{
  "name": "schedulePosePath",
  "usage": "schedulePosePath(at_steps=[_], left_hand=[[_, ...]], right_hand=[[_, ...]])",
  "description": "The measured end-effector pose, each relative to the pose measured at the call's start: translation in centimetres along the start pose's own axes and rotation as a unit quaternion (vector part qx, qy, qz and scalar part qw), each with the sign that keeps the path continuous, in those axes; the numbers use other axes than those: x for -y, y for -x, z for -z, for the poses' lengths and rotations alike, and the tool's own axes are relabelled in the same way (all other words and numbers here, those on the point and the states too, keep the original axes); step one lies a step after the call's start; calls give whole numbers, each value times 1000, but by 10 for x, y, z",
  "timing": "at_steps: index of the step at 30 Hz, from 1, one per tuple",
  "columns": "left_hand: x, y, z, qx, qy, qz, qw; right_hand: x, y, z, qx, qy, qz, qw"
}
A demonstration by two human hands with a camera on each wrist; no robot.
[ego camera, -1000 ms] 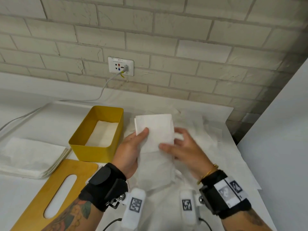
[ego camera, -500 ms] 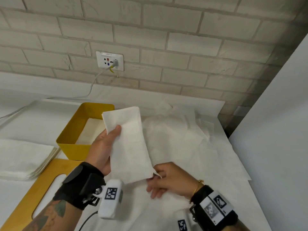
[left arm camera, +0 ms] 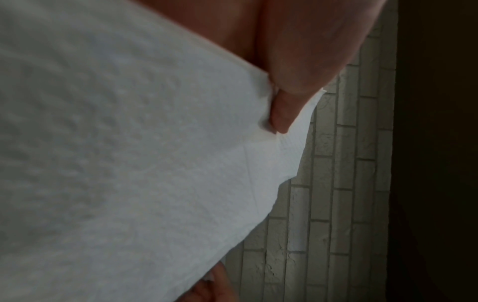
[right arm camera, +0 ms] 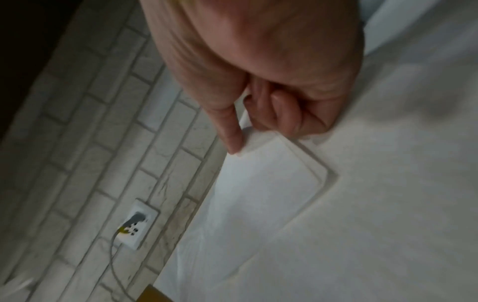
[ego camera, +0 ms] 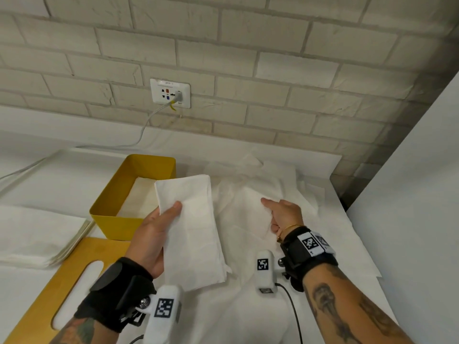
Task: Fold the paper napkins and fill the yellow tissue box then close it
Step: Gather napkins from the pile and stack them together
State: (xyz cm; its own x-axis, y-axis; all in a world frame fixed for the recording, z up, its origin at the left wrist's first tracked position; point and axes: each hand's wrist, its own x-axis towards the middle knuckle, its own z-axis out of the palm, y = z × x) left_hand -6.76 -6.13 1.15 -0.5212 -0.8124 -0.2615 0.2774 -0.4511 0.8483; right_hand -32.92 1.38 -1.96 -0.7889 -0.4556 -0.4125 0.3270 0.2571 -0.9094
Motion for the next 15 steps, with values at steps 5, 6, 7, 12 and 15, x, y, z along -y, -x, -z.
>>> schedulePosePath(at_steps=[5, 6, 7, 12, 15], left_hand=[[0, 1, 6, -5, 15, 13, 1000], [1, 2, 6, -5, 19, 19, 1000], [2, 2, 5, -3, 22, 25, 999], [13, 0, -10, 19, 19, 65, 997], [24, -2, -19, 45, 18, 98, 994]], right_hand=[[28, 24, 20, -9, 14, 182, 983], [35, 30, 27, 6, 5, 201, 980], [41, 35, 34, 15, 15, 224, 974], [56, 58, 48, 90, 91, 271, 954], [69, 79, 34, 129, 78, 288, 946]])
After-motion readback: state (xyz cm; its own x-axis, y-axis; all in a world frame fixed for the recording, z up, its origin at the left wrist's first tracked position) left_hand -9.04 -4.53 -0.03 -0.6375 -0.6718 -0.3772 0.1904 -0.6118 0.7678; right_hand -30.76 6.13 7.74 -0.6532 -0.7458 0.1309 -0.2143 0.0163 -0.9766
